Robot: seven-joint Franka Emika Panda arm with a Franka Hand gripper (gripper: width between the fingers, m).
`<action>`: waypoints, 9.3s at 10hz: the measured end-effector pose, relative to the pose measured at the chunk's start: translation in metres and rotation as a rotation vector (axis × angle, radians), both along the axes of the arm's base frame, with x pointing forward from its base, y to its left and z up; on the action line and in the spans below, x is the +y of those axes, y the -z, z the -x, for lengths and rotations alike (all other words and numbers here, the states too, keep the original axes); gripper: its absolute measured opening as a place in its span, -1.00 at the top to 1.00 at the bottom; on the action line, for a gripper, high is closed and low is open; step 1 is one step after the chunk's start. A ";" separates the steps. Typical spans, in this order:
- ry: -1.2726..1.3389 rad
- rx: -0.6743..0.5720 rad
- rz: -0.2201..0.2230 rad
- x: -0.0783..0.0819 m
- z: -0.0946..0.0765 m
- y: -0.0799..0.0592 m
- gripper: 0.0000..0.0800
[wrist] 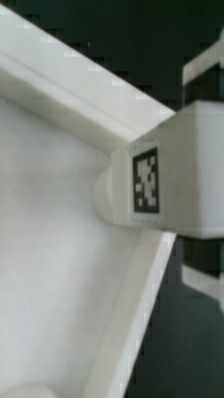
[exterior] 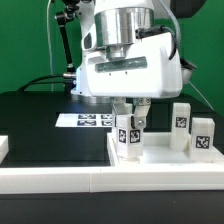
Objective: Assemble square table
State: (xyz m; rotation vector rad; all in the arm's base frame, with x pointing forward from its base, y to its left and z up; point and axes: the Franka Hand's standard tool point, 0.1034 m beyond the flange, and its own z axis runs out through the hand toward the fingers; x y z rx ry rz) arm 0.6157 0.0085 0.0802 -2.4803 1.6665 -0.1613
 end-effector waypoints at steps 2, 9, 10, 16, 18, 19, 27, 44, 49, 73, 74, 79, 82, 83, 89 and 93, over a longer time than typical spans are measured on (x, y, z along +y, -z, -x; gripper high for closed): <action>0.119 0.005 -0.026 0.001 0.000 0.000 0.27; 0.184 -0.017 -0.047 0.002 0.000 0.002 -0.40; 0.119 -0.022 -0.035 0.002 -0.001 0.002 -0.58; -0.445 -0.051 0.086 0.004 -0.005 -0.001 -0.62; -0.597 -0.059 0.117 0.002 -0.004 0.000 -0.62; -0.659 -0.062 0.129 0.002 -0.004 0.000 -0.62; -1.213 -0.068 0.258 -0.004 -0.004 0.000 -0.62; -0.168 -0.054 0.051 -0.008 -0.004 0.003 0.27; 0.136 -0.037 -0.010 -0.006 -0.002 0.002 0.27; -0.810 -0.045 0.158 -0.005 -0.005 0.002 -0.62; -0.837 -0.045 0.164 -0.005 -0.005 0.002 -0.62; -1.071 -0.043 0.219 -0.010 -0.005 0.001 -0.21; -1.070 -0.043 0.219 -0.010 -0.005 0.001 0.28; -1.055 -0.042 0.217 -0.010 -0.005 0.001 0.28; -0.561 -0.022 0.124 -0.012 -0.003 0.002 0.27; -0.155 -0.001 0.057 -0.012 -0.002 0.002 0.27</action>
Offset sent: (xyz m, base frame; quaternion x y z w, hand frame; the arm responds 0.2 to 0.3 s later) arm -0.0003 0.0004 0.0014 0.0063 -0.0014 0.1940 0.9810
